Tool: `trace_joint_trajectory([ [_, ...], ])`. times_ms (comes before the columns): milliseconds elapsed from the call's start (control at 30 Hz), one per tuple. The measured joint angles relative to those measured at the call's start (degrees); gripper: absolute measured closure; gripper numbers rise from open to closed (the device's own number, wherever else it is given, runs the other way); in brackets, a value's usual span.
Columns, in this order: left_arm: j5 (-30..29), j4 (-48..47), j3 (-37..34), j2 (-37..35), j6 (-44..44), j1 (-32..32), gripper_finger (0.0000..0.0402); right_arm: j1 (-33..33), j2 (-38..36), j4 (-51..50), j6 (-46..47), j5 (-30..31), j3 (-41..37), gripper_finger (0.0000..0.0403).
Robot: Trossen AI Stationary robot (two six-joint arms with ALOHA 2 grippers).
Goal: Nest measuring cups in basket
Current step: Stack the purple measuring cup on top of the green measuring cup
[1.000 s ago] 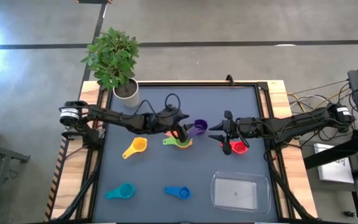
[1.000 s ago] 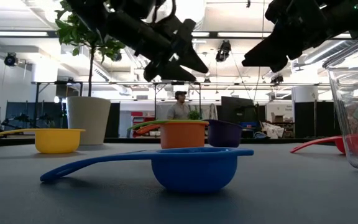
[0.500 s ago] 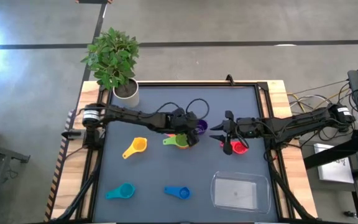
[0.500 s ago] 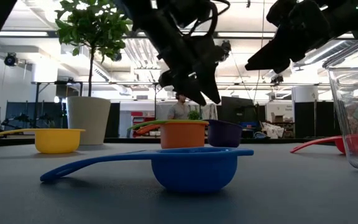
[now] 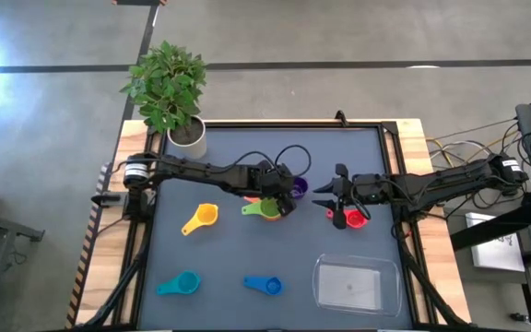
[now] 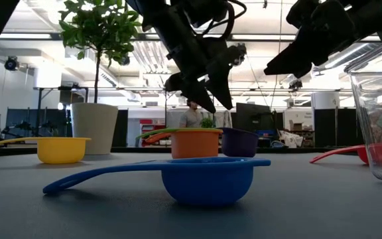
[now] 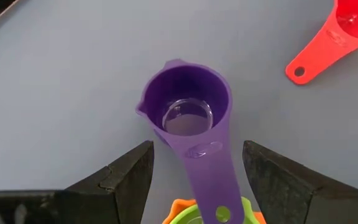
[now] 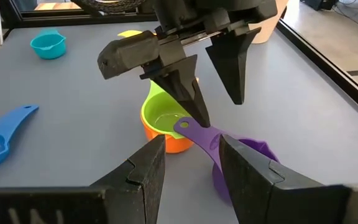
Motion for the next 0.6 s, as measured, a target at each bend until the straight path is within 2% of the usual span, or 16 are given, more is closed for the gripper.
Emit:
trace_joint_trajectory([
  [167,0.0,0.1,-0.2,0.0,0.6,-0.3,0.0173,0.0,0.0,-0.1,0.0,0.0,0.0,0.0264],
  [333,0.0,2.4,-0.2,0.0,4.8,-0.3,0.0169,0.0,0.0,-0.1,0.0,0.0,0.0,0.0264],
  [467,1.5,3.4,0.1,0.0,5.2,-0.3,0.0143,0.0,0.0,-0.2,0.0,0.0,0.0,0.0264],
  [600,0.2,3.1,-0.8,0.0,5.2,-0.3,0.0102,0.0,0.0,-0.2,0.0,0.0,0.0,0.0264],
])
